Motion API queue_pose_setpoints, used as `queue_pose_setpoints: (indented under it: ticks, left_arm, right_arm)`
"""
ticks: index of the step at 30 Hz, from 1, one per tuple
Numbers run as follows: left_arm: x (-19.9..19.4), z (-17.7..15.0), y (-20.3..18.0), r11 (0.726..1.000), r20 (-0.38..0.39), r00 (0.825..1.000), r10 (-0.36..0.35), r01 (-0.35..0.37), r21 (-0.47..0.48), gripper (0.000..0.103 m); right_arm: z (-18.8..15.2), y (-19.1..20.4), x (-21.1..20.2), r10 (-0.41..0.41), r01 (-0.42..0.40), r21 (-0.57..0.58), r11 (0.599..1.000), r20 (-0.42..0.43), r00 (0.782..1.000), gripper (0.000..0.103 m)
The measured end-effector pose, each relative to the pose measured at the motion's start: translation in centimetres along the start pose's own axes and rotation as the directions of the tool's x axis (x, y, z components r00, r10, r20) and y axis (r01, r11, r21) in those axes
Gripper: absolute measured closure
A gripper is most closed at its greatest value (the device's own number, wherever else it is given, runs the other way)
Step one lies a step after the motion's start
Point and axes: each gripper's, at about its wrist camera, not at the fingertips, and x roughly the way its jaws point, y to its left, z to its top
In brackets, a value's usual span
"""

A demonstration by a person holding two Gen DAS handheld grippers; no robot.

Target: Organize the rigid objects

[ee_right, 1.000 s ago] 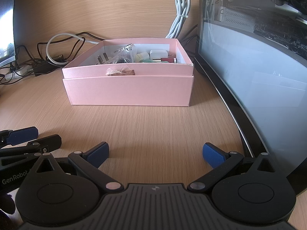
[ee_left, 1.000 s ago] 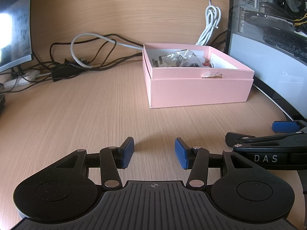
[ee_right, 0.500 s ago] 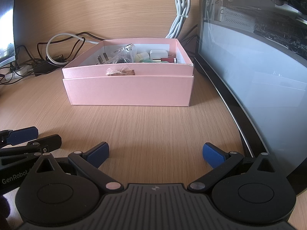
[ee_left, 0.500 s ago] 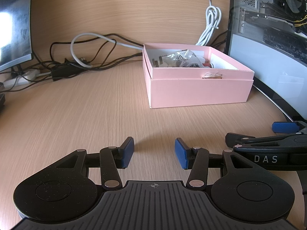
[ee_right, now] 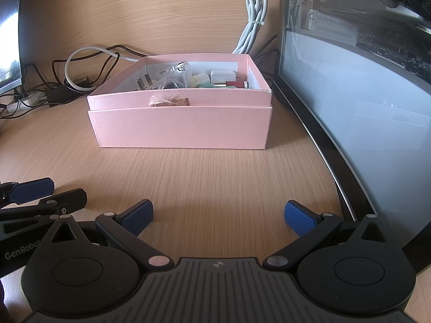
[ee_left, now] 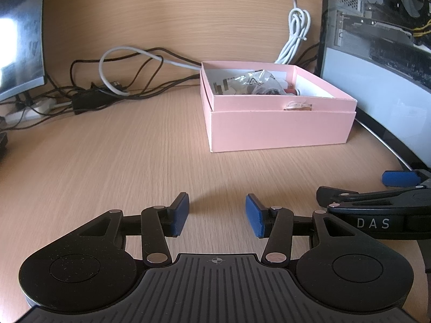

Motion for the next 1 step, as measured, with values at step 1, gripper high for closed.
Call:
queue_pose_setpoints:
  ticks: [1]
  left_arm:
    - [-0.02, 0.0, 0.17, 1.0, 0.002, 1.0, -0.008, 0.008, -0.007, 0.053]
  right_arm:
    - [0.0, -0.01, 0.0, 0.0, 0.0, 0.0, 1.0, 0.0, 1.0, 0.0]
